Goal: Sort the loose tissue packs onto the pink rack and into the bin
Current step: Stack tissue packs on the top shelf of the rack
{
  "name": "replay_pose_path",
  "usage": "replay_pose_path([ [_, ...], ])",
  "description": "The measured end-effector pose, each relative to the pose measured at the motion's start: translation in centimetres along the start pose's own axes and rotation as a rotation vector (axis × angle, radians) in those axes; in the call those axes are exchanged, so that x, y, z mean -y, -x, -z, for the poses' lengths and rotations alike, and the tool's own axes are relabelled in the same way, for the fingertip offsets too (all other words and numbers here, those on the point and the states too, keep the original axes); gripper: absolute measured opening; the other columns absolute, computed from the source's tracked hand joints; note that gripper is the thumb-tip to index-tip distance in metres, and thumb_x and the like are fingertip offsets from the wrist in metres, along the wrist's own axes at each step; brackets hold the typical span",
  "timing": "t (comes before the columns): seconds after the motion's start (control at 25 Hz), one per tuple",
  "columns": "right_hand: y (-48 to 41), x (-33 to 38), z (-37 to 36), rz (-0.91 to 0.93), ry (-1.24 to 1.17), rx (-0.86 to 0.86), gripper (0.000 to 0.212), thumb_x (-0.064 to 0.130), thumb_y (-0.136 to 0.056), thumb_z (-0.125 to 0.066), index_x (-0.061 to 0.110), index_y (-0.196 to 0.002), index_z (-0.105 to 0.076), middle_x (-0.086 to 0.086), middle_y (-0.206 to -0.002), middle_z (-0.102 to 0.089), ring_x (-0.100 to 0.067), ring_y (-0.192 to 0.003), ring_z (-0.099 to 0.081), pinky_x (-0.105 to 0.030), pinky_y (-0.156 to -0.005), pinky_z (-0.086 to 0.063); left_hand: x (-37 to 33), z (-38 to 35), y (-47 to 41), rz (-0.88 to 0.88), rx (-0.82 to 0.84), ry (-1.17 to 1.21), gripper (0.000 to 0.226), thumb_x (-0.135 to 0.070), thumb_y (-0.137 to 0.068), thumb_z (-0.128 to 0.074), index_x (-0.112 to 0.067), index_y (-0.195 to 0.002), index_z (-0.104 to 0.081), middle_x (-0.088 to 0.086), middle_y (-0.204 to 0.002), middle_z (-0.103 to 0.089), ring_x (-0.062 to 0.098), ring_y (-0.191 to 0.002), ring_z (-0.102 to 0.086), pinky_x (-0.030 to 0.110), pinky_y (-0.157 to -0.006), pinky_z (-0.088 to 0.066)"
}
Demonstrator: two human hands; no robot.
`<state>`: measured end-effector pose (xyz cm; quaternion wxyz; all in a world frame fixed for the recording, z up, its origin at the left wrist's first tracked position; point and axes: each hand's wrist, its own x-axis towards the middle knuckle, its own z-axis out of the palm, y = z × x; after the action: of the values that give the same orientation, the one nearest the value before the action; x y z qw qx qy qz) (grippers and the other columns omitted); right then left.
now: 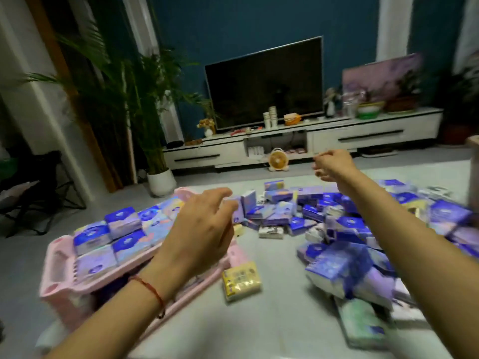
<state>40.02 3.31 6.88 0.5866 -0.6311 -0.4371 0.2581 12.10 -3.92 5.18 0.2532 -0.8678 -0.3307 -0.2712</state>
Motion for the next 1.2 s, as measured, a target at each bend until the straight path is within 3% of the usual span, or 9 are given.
replay_pose_path([
  [0.12,0.7,-1.8,5.4,-0.027,0.341,0.099,0.011,0.004,-0.090,-0.050,0.008,-0.086,-0.060,-0.012,-0.081,-0.057,-0.016,-0.060,-0.050,-0.022,-0.053,-0.040,-5.7,-4.1,-3.3,-0.017,0.218,0.197,0.035,-0.026,-0.083,-0.035,-0.008,-0.097,-0.062,0.012,-0.108,-0.062,0.032,-0.091,-0.063,0.036,-0.069,-0.054],
  [0.24,1.6,-3.3,8.1,0.019,0.726,0.343,0.026,0.005,-0.086,-0.059,0.008,-0.112,-0.063,-0.003,-0.090,-0.056,-0.020,-0.085,-0.054,-0.025,-0.069,-0.042,-9.5,-8.0,-5.6,0.171,0.419,0.414,0.035,-0.036,-0.096,-0.038,-0.018,-0.123,-0.050,0.001,-0.128,-0.050,0.020,-0.117,-0.049,0.030,-0.094,-0.042],
  [0.4,1.8,-5.1,7.2,-0.160,1.115,0.647,0.030,0.016,-0.079,-0.069,0.005,-0.107,-0.066,-0.007,-0.085,-0.063,-0.019,-0.068,-0.055,-0.024,-0.060,-0.046,-12.2,-11.5,-6.5,0.253,0.612,0.592,0.041,-0.035,-0.096,-0.043,-0.019,-0.134,-0.044,0.002,-0.140,-0.045,0.017,-0.125,-0.044,0.024,-0.101,-0.033],
  [0.56,3.0,-5.4,5.9,-0.056,1.516,0.673,0.016,0.011,-0.080,-0.066,0.009,-0.085,-0.051,-0.004,-0.085,-0.049,-0.024,-0.080,-0.051,-0.031,-0.069,-0.044,-12.8,-14.1,-7.1,0.355,0.658,0.636,0.042,-0.029,-0.094,-0.046,-0.015,-0.134,-0.045,0.005,-0.140,-0.046,0.019,-0.125,-0.045,0.025,-0.099,-0.035],
  [0.68,3.3,-4.8,6.2,0.027,1.408,0.657,0.018,0.013,-0.078,-0.071,0.009,-0.073,-0.054,-0.002,-0.065,-0.049,-0.022,-0.064,-0.051,-0.031,-0.060,-0.047,-13.4,-14.5,-7.1,0.508,0.563,0.848,0.039,-0.024,-0.095,-0.048,-0.013,-0.132,-0.046,0.007,-0.132,-0.054,0.016,-0.111,-0.055,0.025,-0.094,-0.041],
  [0.8,2.5,-2.9,7.7,0.040,0.897,0.553,0.024,0.021,-0.077,-0.074,0.011,-0.062,-0.057,-0.002,-0.057,-0.054,-0.015,-0.053,-0.051,-0.022,-0.051,-0.045,-13.0,-13.5,-7.6,0.531,0.362,1.104,0.062,-0.027,-0.088,-0.060,-0.018,-0.142,-0.030,0.002,-0.135,-0.049,0.011,-0.113,-0.052,0.025,-0.095,-0.042],
  [0.96,2.5,-1.6,7.8,-0.058,0.445,0.655,0.019,0.025,-0.083,-0.069,0.007,-0.076,-0.065,-0.003,-0.057,-0.063,-0.013,-0.053,-0.057,-0.021,-0.057,-0.051,-11.7,-12.0,-9.2,0.410,0.199,0.932,0.087,-0.043,-0.069,-0.077,-0.016,-0.138,-0.032,0.001,-0.132,-0.044,0.015,-0.118,-0.048,0.035,-0.100,-0.044],
  [1.08,2.5,-2.2,8.8,-0.120,0.436,0.760,0.015,0.022,-0.086,-0.065,0.008,-0.089,-0.066,-0.003,-0.067,-0.065,-0.012,-0.059,-0.059,-0.019,-0.058,-0.050,-11.6,-11.0,-9.0,0.397,0.192,0.831,0.080,-0.038,-0.062,-0.082,-0.014,-0.126,-0.043,-0.001,-0.116,-0.048,0.012,-0.104,-0.050,0.021,-0.086,-0.042],
  [1.2,2.5,-3.2,10.6,-0.177,0.974,0.863,0.038,0.022,-0.079,-0.073,0.011,-0.113,-0.060,-0.005,-0.094,-0.065,-0.013,-0.073,-0.058,-0.025,-0.071,-0.053,-11.7,-11.0,-7.6,0.431,0.239,0.789,0.082,-0.041,-0.062,-0.082,-0.014,-0.128,-0.043,-0.002,-0.115,-0.046,0.010,-0.101,-0.049,0.017,-0.085,-0.038],
])
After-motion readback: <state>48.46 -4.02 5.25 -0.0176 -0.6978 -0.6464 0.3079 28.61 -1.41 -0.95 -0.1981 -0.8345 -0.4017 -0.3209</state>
